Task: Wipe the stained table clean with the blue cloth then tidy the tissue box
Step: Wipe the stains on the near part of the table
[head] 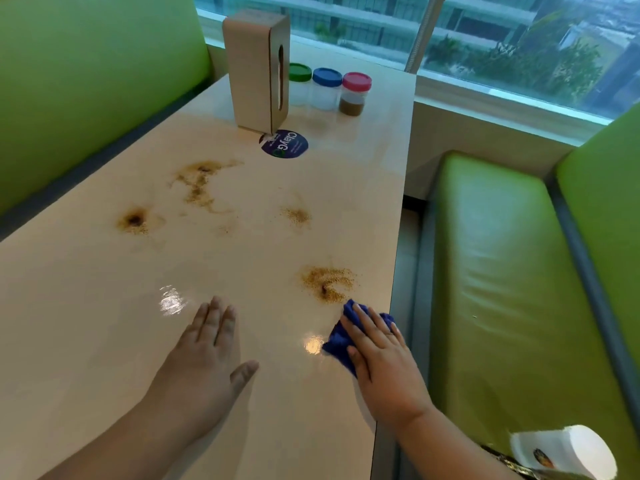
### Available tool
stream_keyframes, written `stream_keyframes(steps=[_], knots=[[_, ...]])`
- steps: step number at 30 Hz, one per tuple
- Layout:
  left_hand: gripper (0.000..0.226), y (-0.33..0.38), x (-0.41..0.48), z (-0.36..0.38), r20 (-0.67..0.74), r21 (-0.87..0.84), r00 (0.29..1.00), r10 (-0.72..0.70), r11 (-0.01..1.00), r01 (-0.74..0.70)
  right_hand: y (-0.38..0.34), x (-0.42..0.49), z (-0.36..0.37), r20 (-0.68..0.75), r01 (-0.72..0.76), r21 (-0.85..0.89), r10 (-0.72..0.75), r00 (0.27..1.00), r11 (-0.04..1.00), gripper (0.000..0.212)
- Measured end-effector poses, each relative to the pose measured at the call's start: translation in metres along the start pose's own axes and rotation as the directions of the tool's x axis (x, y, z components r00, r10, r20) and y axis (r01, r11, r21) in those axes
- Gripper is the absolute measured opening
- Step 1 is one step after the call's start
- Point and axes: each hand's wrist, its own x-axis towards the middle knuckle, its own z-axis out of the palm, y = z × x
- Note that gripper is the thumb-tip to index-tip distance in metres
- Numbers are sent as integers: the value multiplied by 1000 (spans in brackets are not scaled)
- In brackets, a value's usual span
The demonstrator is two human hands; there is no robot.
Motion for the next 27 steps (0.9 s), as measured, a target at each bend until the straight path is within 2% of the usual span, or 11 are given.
stream_keyframes(steps=[3,6,9,10,14,16,20,23,27], knots=[[87,-3,-3,-1,145,-32,989,7,1000,-2,0,-2,2,33,18,-19,-18,999,1000,70],[85,-4,-7,3,121,-66,993,15,998,-7,4,-5,-2,35,79,-62,-77,996,995,65],[95,-1,-7,3,106,-88,994,-26,995,35,15,12,-11,29,8,-64,-7,1000,998,80],[101,0,-7,3,59,-87,998,-12,996,17,16,16,-14,20,-3,-63,4,1000,998,85],[114,4,-9,-1,23,-67,1000,-20,998,21,14,6,-17,113,97,-115,-84,990,989,88],[109,7,-9,-4,24,-33,999,-39,999,40,19,8,-21,126,131,-132,-115,985,983,84],[107,11,-9,-7,73,-97,995,-72,992,79,27,51,-32,116,59,-179,-39,992,982,51],[102,14,-8,-6,73,-96,992,-100,990,107,19,45,-32,144,93,-191,-66,987,977,50],[82,14,-8,-6,85,-107,990,-112,987,120,21,26,-29,138,150,-172,-127,982,974,59]])
